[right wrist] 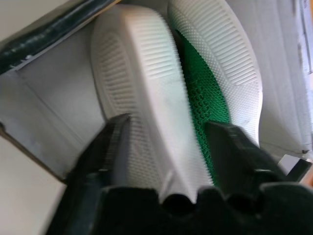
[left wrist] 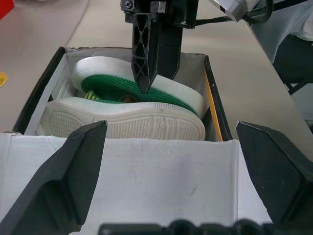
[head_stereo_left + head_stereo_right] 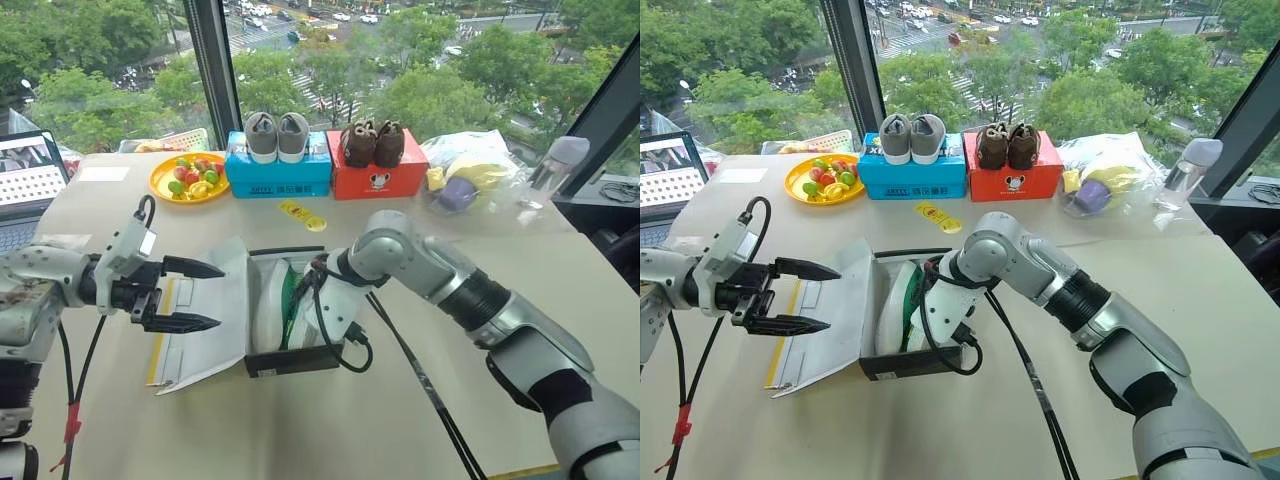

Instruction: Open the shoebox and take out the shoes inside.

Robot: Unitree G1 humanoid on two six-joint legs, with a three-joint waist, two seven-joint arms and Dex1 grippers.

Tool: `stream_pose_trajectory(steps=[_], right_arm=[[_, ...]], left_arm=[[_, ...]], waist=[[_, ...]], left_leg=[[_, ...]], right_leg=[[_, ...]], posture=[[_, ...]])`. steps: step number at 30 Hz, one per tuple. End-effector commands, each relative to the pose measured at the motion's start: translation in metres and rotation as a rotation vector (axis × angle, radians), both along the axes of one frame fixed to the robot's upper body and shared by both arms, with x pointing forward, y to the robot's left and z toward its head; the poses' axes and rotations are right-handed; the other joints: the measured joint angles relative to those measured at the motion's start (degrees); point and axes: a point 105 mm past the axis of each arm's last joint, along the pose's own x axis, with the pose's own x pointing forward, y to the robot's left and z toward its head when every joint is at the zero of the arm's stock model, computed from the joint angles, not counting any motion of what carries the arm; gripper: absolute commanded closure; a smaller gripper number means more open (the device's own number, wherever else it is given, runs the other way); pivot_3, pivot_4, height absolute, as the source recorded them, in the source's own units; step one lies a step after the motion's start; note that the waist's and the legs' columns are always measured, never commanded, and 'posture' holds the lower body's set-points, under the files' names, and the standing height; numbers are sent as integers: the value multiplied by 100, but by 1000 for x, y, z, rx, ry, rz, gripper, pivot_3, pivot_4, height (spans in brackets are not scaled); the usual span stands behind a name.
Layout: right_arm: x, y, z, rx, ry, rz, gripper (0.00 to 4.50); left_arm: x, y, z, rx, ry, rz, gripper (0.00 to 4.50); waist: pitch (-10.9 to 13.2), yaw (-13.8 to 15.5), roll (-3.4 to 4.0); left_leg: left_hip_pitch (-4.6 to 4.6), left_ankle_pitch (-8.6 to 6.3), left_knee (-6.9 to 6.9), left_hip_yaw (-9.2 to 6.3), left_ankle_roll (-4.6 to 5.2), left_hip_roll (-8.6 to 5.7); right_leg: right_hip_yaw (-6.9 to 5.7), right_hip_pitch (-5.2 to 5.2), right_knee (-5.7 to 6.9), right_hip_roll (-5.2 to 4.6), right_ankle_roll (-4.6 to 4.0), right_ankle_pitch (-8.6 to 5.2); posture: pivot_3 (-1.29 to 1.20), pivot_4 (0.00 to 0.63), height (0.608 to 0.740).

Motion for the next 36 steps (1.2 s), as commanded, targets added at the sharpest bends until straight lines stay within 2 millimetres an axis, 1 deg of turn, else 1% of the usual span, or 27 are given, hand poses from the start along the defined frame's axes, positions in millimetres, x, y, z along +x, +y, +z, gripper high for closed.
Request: stream_pose_trajectory(steps=[1, 2, 5, 7, 8, 13, 15, 17, 19, 21, 22, 26, 27, 29, 31, 33, 36], right_arm=[[3, -1, 14, 42, -30, -5, 3234], [3, -1, 14, 42, -31, -6, 3623], [2, -1, 15, 45, -32, -10, 4155], [3, -1, 17, 52, -38, -15, 4179], [3, 0, 21, 63, -40, -18, 4179], [2, 6, 58, 163, -73, -36, 4179], [-4, 9, 78, 223, -81, -27, 4179], [-9, 10, 90, 256, -79, -24, 4179], [-14, 9, 95, 267, -84, -9, 4179], [-23, 3, 95, 266, -57, 9, 4179], [-27, 1, 96, 277, -11, -2, 4179], [-30, 0, 101, 351, 118, -67, 4179], [-30, 0, 102, 360, 127, -78, 4179], [-21, -1, 101, 379, 97, -116, 4179], [-16, -2, 100, 406, 108, -153, 4179], [-10, -2, 104, 458, 96, -195, 4179], [-3, -4, 135, 620, 104, -279, 4179]], left_arm=[[-1, 1, 9, -14, -43, -5, 0], [-1, 1, 9, -16, -42, -6, 0], [0, 1, 8, -17, -43, -9, 0], [1, 1, 7, -16, -44, -10, 0], [1, 1, 7, -18, -44, -10, 0], [2, 2, 4, -16, -43, -11, 0], [3, 3, 3, -16, -42, -11, 0], [3, 3, 3, -14, -42, -10, 0], [4, 4, 3, -13, -43, -9, 0], [4, 4, 2, -7, -45, -10, 0], [4, 5, 2, -7, -45, -11, 0], [5, 6, 1, -4, -46, -11, 0], [5, 6, 1, -3, -47, -12, 0], [6, 7, 0, -1, -48, -11, 0], [6, 7, 0, -1, -49, -11, 0], [6, 7, 0, 1, -48, -12, 0], [5, 6, 0, 5, -48, -13, 0]], waist=[[0, -1, 0], [0, -1, 1], [1, -1, 1], [1, -1, 1], [1, -1, 1], [1, 0, 1], [5, 0, 2], [5, 1, 3], [5, -2, 3], [5, -1, 3], [5, 0, 3], [5, 2, 2], [5, 2, 3], [5, 2, 3], [5, 1, 3], [5, -3, 3], [6, -8, 2]], left_leg=[[0, 0, 5, 0, 0, 0], [1, 0, 10, -1, 1, 0], [8, 0, 12, -1, 0, 0], [12, 2, 12, -1, -4, 2], [15, 3, 12, -2, -5, 2], [16, 4, 13, -2, -7, 2], [15, 4, 12, -3, -7, 2], [14, 4, 11, -3, -6, 3], [13, 2, 10, -4, -5, 3], [12, 0, 10, -5, -2, 3], [10, -1, 10, -5, 0, 2], [9, -3, 12, -3, 3, 1], [9, -2, 13, -4, 3, 2], [9, -2, 13, -4, 1, 2], [11, 0, 13, -4, -1, 2], [13, 0, 13, -4, -2, 3], [13, 0, 13, -4, -2, 3]], right_leg=[[0, 0, 6, -1, 0, 0], [1, 0, 13, -1, 1, -3], [3, 0, 30, -1, 19, -19], [3, 0, 37, 1, 18, -23], [3, 0, 41, 1, 16, -24], [3, 0, 46, 0, 8, -21], [3, -1, 44, 0, 5, -19], [3, -1, 42, 0, -1, -15], [2, -2, 40, 1, -19, -4], [2, -1, 36, 0, -18, -5], [2, -1, 33, -1, -18, -5], [2, 0, 32, -3, -17, -5], [2, 0, 33, -3, -17, -5], [2, -1, 35, -3, -17, -5], [1, -1, 38, -2, -14, -7], [1, -1, 40, -1, 1, -17], [2, -1, 41, -2, 9, -21]], posture=[[0, 150, 731], [0, 150, 731], [0, 150, 731], [0, 150, 731], [0, 150, 731], [0, 150, 731], [0, 150, 731], [0, 150, 731], [0, 150, 731], [0, 150, 731], [0, 150, 731], [0, 150, 731], [0, 150, 731], [0, 150, 731], [0, 150, 731], [0, 150, 731], [0, 150, 731]])
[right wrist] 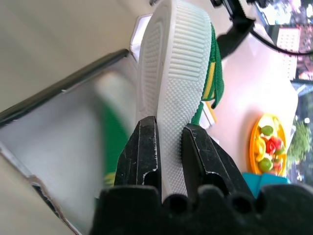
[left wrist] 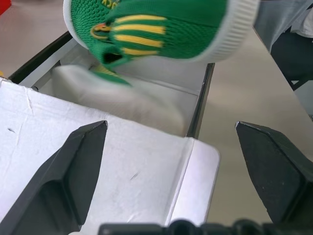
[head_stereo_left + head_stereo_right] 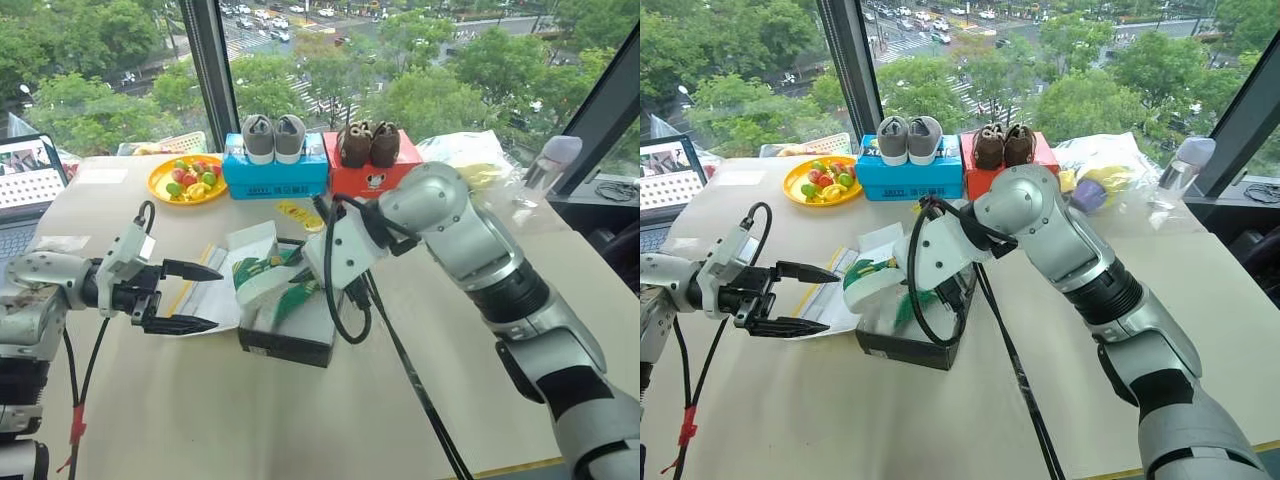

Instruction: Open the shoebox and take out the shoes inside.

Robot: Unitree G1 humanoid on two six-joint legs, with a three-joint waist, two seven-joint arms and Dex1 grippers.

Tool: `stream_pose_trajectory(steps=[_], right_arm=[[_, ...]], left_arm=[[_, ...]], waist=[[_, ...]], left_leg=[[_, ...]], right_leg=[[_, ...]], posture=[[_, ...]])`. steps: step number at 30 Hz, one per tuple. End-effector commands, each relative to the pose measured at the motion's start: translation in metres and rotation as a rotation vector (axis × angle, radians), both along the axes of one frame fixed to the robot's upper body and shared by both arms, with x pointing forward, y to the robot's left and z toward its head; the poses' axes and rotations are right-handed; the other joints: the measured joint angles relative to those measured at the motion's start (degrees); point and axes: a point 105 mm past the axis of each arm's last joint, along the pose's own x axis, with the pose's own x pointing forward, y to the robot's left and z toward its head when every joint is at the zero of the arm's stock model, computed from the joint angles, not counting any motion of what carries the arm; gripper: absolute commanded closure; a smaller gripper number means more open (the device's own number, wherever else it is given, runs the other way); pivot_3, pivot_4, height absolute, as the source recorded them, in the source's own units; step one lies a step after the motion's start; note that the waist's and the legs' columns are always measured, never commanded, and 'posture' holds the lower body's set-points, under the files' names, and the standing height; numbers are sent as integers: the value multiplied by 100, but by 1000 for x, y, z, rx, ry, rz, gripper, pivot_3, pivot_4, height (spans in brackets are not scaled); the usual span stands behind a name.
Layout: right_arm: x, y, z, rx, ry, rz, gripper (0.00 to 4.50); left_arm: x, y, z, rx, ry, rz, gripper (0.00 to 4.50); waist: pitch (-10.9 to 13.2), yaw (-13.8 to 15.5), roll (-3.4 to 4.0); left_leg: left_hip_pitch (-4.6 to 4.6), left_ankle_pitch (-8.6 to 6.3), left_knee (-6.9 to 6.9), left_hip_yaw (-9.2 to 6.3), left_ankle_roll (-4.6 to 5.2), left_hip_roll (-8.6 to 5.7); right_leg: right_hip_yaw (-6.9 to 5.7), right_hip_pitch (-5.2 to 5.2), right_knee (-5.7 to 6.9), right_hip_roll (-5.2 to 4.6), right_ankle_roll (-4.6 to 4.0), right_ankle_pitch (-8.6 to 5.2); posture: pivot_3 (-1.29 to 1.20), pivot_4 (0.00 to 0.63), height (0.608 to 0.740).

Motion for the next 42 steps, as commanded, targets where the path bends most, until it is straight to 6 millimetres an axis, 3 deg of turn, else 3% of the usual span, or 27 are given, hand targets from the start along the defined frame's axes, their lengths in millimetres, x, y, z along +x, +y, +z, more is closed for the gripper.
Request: stream_pose_trajectory(steps=[1, 4, 8, 9, 12, 16, 18, 22, 24, 31, 33, 35, 38, 42], right_arm=[[8, -6, 57, 248, -46, -124, 4179], [10, -22, 71, 305, -41, -211, 4179], [24, -60, 68, 337, -41, -392, 4179], [43, -89, 55, 317, -89, -558, 4179], [72, -160, 18, 207, -223, -918, 4179], [81, -200, -21, 139, -366, -1141, 4179], [84, -212, -46, 101, -418, -1211, 4179], [85, -219, -94, 37, -449, -1279, 4179], [83, -210, -117, 15, -420, -1257, 4179], [66, -201, -166, -32, -230, -1241, 4179], [61, -198, -167, 25, -145, -1267, 3236], [53, -192, -168, 77, -24, -1280, 2648], [45, -185, -148, 173, 74, -1290, 1577], [28, -185, -97, 296, 176, -1256, 1577]], left_arm=[[0, -1, 8, 5, -40, -13, 0], [0, -3, 9, 5, -42, -15, 0], [0, -2, 10, 5, -43, -17, 0], [0, -3, 10, 6, -44, -19, 0], [1, -4, 10, 0, -44, -20, 0], [1, -3, 10, -2, -37, -24, 0], [0, -4, 9, -2, -32, -28, 0], [2, -3, 11, 1, -38, -27, 0], [3, -4, 12, 1, -44, -27, 0], [4, -5, 14, -4, -51, -27, 0], [5, -4, 14, -3, -51, -24, 0], [6, -4, 14, -2, -52, -24, 0], [6, -5, 12, -3, -51, -24, 0], [6, -5, 10, -5, -52, -26, 0]], waist=[[0, -1, 0], [0, 5, 0], [0, 54, 0], [0, 54, 0], [-6, 124, -11], [0, 124, 0], [1, -8, 1], [1, -72, 0], [2, -75, 0], [-2, -51, -18], [-4, -35, -21], [-6, -37, -24], [-9, -35, -28], [-1, -11, -18]], left_leg=[[0, 0, 0, 0, 0, 0], [-4, 0, -1, 0, 0, 0], [-15, -6, -1, -6, 9, -2], [-16, -9, 0, -5, 15, -5], [-19, -11, 0, -5, 18, -9], [-40, -15, 2, 12, 27, -19], [-37, -14, 0, 18, 24, -15], [-29, -4, -8, 11, 7, -4], [-26, -3, -9, 9, 5, -4], [17, -3, 2, 3, 13, -5], [40, -5, -2, -1, 15, -2], [45, -5, -7, -6, 14, 1], [52, -5, -8, -8, 14, 2], [50, -6, -9, -11, 14, 2]], right_leg=[[0, 0, 0, 0, -6, 4], [0, -1, -4, 0, -28, 18], [-6, -1, -15, -5, -26, 17], [-5, 0, -21, -8, -25, 16], [-10, 4, -30, -12, -20, 13], [-6, -14, -46, -29, 7, -10], [1, -17, -42, -22, 8, 4], [8, -16, -41, 6, 17, -5], [8, -16, -35, 6, 19, -8], [27, 35, -33, 4, 0, -20], [24, 56, -34, 5, -5, -26], [21, 63, -38, 9, -4, -25], [21, 71, -39, 10, 6, -19], [19, 69, -39, 9, 6, -19]], posture=[[0, 150, 731], [0, 150, 731], [0, 150, 731], [0, 150, 731], [0, 150, 731], [0, 150, 731], [0, 150, 731], [0, 150, 731], [0, 150, 731], [0, 150, 731], [0, 150, 731], [0, 150, 731], [0, 150, 731], [0, 150, 731]])
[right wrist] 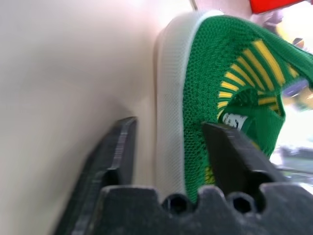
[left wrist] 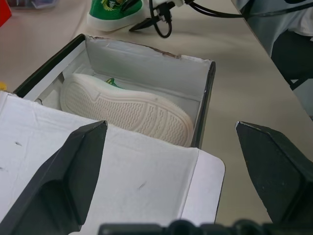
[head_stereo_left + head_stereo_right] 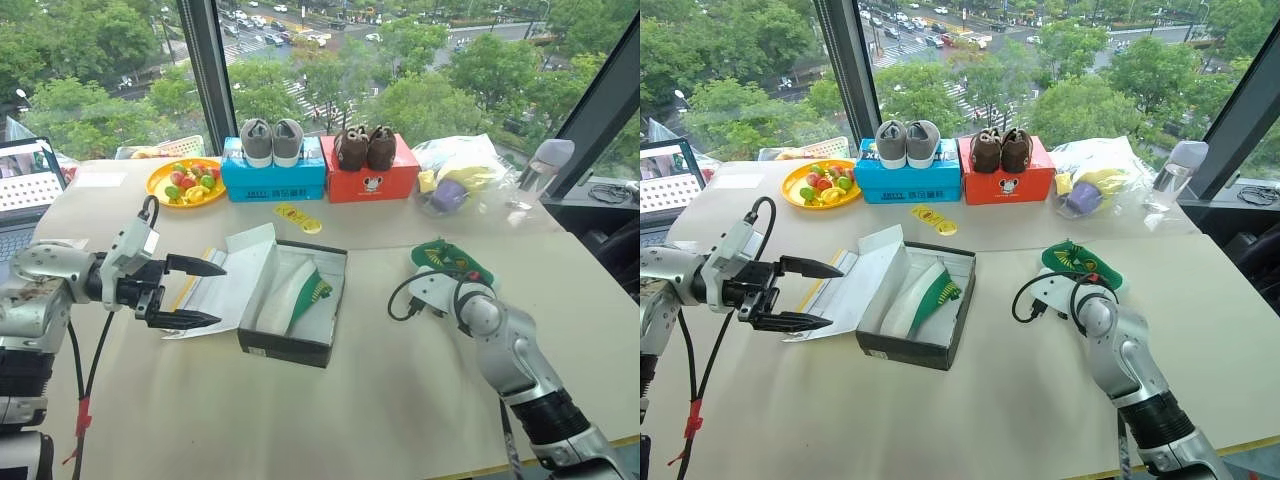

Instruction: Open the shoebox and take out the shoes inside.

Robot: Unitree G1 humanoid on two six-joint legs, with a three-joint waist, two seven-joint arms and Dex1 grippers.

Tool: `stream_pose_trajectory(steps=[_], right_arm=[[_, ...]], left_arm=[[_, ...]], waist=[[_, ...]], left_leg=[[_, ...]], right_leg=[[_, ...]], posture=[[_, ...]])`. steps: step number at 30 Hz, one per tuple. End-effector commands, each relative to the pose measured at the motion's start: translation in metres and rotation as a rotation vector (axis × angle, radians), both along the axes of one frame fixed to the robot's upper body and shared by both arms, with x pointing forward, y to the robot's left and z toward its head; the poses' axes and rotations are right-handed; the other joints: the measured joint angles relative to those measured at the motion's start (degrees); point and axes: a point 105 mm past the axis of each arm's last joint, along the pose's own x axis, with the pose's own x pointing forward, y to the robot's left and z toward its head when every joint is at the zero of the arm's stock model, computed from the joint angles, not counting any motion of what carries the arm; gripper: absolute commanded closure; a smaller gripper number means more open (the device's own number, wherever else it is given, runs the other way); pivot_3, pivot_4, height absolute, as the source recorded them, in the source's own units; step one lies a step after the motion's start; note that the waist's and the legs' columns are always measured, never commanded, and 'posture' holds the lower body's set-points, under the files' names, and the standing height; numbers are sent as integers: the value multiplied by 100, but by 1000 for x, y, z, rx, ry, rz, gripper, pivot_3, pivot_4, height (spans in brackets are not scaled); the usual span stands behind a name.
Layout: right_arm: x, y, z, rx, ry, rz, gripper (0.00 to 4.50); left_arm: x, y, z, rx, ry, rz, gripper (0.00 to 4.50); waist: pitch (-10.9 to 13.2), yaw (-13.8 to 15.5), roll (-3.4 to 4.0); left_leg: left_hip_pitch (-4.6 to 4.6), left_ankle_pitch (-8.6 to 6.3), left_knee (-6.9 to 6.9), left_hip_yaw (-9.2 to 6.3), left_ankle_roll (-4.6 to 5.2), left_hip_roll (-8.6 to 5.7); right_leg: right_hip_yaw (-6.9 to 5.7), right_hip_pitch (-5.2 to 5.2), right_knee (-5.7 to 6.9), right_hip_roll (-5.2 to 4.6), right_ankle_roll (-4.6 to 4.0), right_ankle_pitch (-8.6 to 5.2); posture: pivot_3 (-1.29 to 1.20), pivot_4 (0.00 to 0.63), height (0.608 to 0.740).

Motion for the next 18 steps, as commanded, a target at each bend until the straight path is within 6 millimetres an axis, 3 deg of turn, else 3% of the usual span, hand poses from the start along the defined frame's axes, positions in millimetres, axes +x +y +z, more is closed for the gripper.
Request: stream_pose_trajectory(steps=[1, 3, 4, 6, 8, 11, 15, 18], right_arm=[[-19, 3, 53, 144, 1, 63, 1577], [-21, 3, 82, 185, -36, 91, 1577], [-22, 13, 109, 206, -93, 177, 1577], [-30, 45, 156, 229, -191, 399, 1577], [-37, 75, 180, 215, -231, 580, 1577], [-40, 109, 173, 138, -192, 786, 1577], [-32, 145, 134, 0, -151, 999, 1577], [-23, 158, 108, -128, -145, 1088, 1577]], left_arm=[[0, -2, 8, 2, -48, -18, 0], [-1, -2, 8, 1, -49, -19, 0], [-1, -2, 8, 2, -51, -20, 0], [-1, -3, 8, 2, -51, -20, 0], [-1, -4, 8, 2, -52, -21, 0], [0, -6, 9, -1, -57, -23, 0], [1, -7, 11, -5, -65, -18, 0], [1, -7, 13, -9, -71, -13, 0]], waist=[[11, 27, 16], [12, 44, 17], [12, 48, 18], [32, 17, 37], [37, -15, 42], [31, 14, 32], [31, 35, 28], [33, 32, 28]], left_leg=[[-9, 0, 1, 0, 0, -2], [-22, -1, 4, 0, 4, -4], [-24, -2, 4, 0, 5, -5], [-25, -4, 5, 4, 8, -5], [-26, -5, 2, 12, 9, -2], [-15, -5, -18, -3, 8, 8], [-23, -6, -41, -1, 4, -5], [-38, -10, -33, 5, 13, -16]], right_leg=[[0, -9, 0, -3, 0, 0], [0, -19, -2, -5, 9, 6], [0, -19, -7, -5, 8, 5], [-1, -19, -16, -6, 6, 6], [3, -25, -26, -4, 1, 13], [-18, -20, -26, 9, 14, 20], [-24, -24, -32, -1, -16, 24], [-17, -26, -47, -9, -17, 38]], posture=[[0, 150, 731], [0, 150, 731], [0, 150, 731], [0, 150, 731], [0, 150, 731], [0, 150, 731], [0, 150, 731], [0, 150, 731]])
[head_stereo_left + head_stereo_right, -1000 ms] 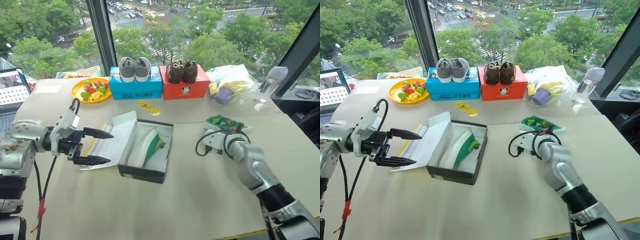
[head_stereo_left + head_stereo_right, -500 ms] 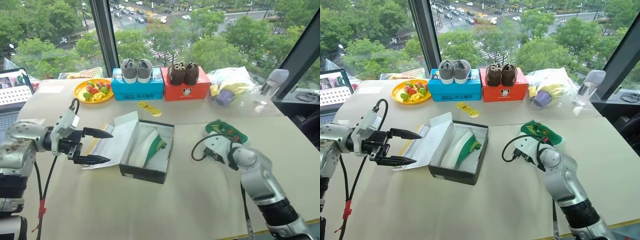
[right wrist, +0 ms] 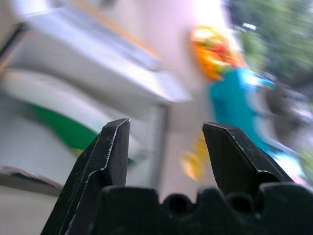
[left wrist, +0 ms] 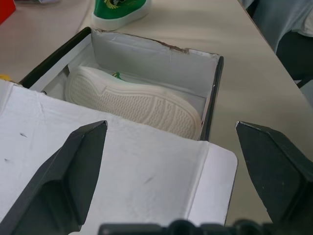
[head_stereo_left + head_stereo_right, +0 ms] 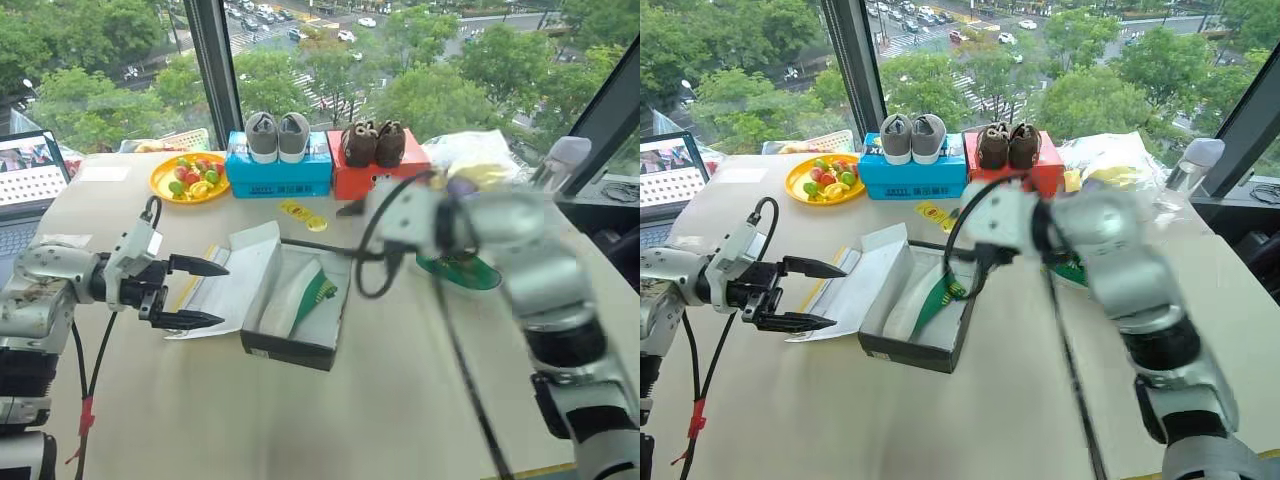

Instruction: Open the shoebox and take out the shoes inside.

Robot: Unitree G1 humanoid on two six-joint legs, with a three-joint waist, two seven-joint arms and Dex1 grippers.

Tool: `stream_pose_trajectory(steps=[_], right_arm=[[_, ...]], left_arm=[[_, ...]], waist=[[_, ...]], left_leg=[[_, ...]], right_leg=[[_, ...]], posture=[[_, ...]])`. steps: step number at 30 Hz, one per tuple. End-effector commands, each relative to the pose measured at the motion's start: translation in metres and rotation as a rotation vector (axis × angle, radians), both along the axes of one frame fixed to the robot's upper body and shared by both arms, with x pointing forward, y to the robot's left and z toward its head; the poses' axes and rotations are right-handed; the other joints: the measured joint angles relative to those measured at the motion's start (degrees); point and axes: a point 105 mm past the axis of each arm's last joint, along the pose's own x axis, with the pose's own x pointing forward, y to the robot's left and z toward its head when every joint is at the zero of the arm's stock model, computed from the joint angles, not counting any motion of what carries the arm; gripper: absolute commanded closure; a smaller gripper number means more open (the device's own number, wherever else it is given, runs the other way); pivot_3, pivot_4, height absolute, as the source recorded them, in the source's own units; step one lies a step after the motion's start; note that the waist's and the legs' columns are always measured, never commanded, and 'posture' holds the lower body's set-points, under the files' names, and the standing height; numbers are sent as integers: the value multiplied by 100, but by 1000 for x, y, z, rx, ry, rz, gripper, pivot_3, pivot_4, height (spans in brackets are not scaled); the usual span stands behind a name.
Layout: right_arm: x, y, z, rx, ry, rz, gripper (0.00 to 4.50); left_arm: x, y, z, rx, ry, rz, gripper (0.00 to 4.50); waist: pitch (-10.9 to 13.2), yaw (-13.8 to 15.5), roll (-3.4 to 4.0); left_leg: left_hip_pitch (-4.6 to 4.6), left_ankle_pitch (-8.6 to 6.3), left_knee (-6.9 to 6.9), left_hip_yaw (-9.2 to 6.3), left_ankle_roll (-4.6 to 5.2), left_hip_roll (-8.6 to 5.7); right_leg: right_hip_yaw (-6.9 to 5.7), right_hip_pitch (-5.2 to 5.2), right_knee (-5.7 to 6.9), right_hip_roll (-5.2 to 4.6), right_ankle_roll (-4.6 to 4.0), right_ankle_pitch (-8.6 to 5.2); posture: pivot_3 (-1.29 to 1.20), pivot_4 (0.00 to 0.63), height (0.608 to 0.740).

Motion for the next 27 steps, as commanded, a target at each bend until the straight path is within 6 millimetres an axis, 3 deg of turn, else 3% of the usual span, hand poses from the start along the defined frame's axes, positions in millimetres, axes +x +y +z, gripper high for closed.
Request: stream_pose_trajectory(steps=[1, 5, 16, 21, 24, 27], right_arm=[[7, 11, -10, -109, -148, 104, 1577], [12, 19, -22, -203, -236, 184, 1577], [-1, 43, -75, -399, -321, 437, 1577], [6, 46, -72, -362, -313, 403, 1577], [15, 43, -66, -334, -315, 354, 2279], [21, 40, -61, -315, -326, 319, 3306]], left_arm=[[0, -2, 13, -5, -49, -2, 0], [-2, -3, 15, -4, -52, 1, 0], [-6, -15, 24, -3, -48, 8, 0], [-7, -11, 21, -4, -42, 18, 0], [-6, -6, 18, -2, -40, 24, 0], [-5, -4, 16, -2, -39, 24, 0]], waist=[[2, 7, 2], [3, 3, 3], [3, -1, 3], [3, -11, 3], [3, -7, 3], [4, -7, 3]], left_leg=[[-4, -2, 5, 0, 4, 0], [-50, -8, 43, -2, 12, 0], [-44, -5, 43, -4, 2, 3], [-32, 0, 44, -4, -6, 6], [-27, 3, 44, -4, -10, 6], [-23, 5, 48, -4, -14, 5]], right_leg=[[0, 0, -2, -1, 3, 0], [0, -27, 5, -3, 20, 0], [0, -30, 11, 2, 23, -2], [1, -28, 30, 5, 18, -2], [2, -28, 41, 5, 15, -2], [3, -28, 56, 3, 13, -3]], posture=[[0, 150, 731], [0, 150, 731], [0, 150, 731], [0, 150, 731], [0, 150, 731], [0, 150, 731]])
